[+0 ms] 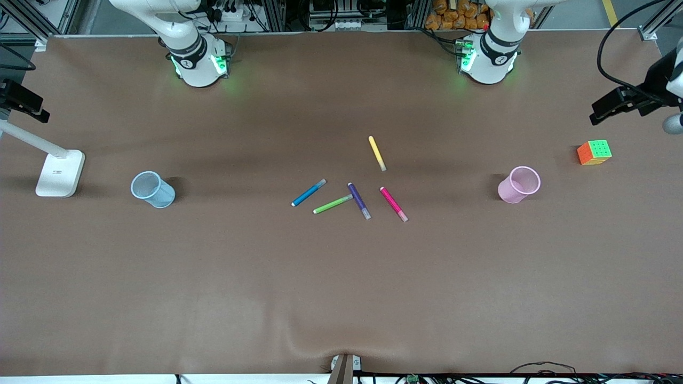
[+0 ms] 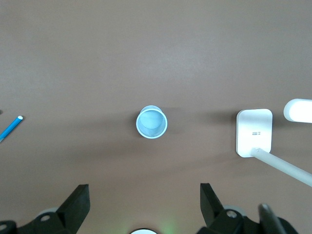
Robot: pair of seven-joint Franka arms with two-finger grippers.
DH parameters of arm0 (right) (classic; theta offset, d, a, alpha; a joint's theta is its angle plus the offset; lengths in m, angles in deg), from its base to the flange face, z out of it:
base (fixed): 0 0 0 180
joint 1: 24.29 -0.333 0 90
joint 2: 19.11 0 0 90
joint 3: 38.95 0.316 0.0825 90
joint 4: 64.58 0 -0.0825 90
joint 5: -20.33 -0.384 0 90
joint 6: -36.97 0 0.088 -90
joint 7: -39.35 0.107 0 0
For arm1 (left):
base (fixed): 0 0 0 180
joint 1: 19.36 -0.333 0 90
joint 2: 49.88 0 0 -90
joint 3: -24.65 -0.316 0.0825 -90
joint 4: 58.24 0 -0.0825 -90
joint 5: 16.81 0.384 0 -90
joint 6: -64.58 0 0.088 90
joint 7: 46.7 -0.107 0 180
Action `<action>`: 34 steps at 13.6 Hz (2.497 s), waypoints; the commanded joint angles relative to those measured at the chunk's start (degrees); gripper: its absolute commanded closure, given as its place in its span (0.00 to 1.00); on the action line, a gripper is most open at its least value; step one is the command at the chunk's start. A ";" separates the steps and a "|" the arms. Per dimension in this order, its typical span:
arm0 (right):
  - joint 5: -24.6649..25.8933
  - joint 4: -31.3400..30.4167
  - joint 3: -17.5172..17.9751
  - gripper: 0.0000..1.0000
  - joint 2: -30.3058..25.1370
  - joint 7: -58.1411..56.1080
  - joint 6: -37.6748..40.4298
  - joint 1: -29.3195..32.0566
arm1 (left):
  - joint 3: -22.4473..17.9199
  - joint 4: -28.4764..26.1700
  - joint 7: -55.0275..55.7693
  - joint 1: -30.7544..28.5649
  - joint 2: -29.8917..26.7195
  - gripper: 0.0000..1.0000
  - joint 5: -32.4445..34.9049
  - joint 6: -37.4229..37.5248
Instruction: Place pink and blue markers in matching cups
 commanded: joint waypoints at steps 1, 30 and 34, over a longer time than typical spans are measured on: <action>-0.96 1.03 0.48 0.00 0.57 -0.32 0.26 0.98 | 0.13 2.19 0.35 -0.44 2.00 0.00 0.03 1.49; -0.96 0.77 0.48 0.00 0.66 -0.05 0.43 0.98 | 2.33 -6.60 0.97 -0.96 6.66 0.00 -0.94 -7.92; -0.96 0.77 0.48 0.00 0.92 -0.05 0.52 0.98 | 2.33 -6.60 0.97 -0.96 7.27 0.00 -0.94 -8.79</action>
